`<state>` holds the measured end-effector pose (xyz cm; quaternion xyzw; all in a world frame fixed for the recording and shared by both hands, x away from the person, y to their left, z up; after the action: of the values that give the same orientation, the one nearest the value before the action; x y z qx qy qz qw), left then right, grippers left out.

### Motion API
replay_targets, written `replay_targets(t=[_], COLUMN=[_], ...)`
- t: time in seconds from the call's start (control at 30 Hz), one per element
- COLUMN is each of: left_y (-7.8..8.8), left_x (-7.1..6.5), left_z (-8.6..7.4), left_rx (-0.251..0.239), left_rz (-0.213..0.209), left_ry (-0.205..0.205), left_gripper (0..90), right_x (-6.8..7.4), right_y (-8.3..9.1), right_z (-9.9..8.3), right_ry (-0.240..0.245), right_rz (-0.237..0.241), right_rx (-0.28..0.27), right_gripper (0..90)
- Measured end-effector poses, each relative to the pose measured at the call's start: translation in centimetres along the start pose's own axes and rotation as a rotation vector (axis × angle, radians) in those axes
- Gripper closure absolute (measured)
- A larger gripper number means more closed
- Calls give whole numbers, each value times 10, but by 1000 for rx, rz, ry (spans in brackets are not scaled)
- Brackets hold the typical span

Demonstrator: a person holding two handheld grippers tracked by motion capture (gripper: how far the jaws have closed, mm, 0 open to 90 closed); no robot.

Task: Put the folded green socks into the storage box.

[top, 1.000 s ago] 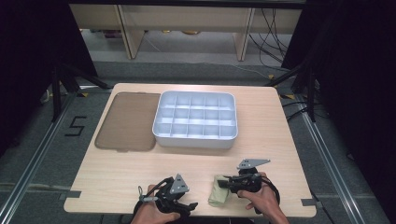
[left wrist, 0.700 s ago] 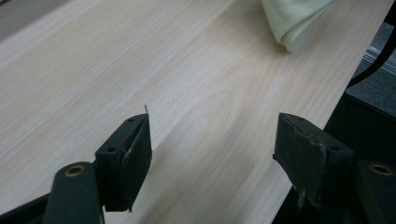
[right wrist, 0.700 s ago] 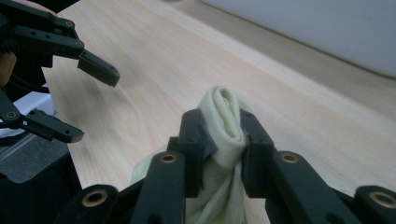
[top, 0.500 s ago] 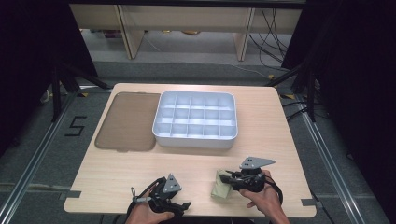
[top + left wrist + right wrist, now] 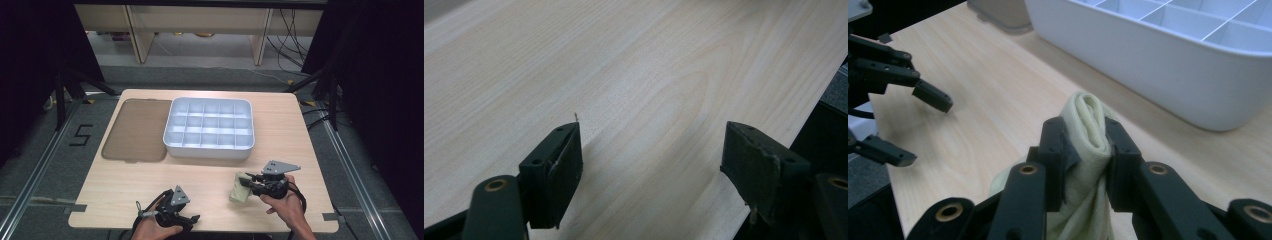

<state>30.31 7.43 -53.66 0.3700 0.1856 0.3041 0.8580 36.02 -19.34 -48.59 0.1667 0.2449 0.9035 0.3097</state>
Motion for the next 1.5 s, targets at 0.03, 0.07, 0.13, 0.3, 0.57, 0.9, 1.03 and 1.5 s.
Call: replay_targets(t=[0.03, 0.07, 0.13, 0.3, 0.57, 0.9, 1.03, 1.5], left_y=[1, 1, 1, -2, 0, 1, 2, 4], left_x=[1, 0, -1, -1, 2, 2, 4, 7], left_z=[0, 0, 0, -2, -1, 0, -1, -1], left_rx=[-1, -1, -3, 9, 2, 0, -2, -8], left_rz=[16, 16, 12, 10, 11, 17, 21, 29], left_ry=[-18, -15, -5, -21, -27, -21, -17, -24], left_gripper=[242, 242, 242, 235, 235, 235, 235, 235], right_x=[0, -1, -4, -7, -15, -18, -20, -32], right_y=[1, 1, 2, 6, 11, 11, 12, 18], right_z=[2, 3, 6, 13, 29, 47, 52, 72], right_ry=[0, -9, 4, -14, 30, 97, 109, 88], right_rz=[-1, -8, -16, -41, -85, -119, -125, -178], right_rx=[5, -4, -5, -8, -25, -62, -61, -94], right_gripper=[740, 740, 740, 739, 740, 739, 740, 739])
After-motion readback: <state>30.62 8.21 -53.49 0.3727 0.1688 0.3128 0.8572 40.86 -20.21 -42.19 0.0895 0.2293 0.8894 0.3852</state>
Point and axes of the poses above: each handheld gripper's, and its own axes: y roughly backward along the jaws, z roughly out of its top, x roughly to its left, the point moved 4 cm from there along -y, roughly forward along the jaws, and after that the axes turned 1 degree about y, right-handed, at the moved point
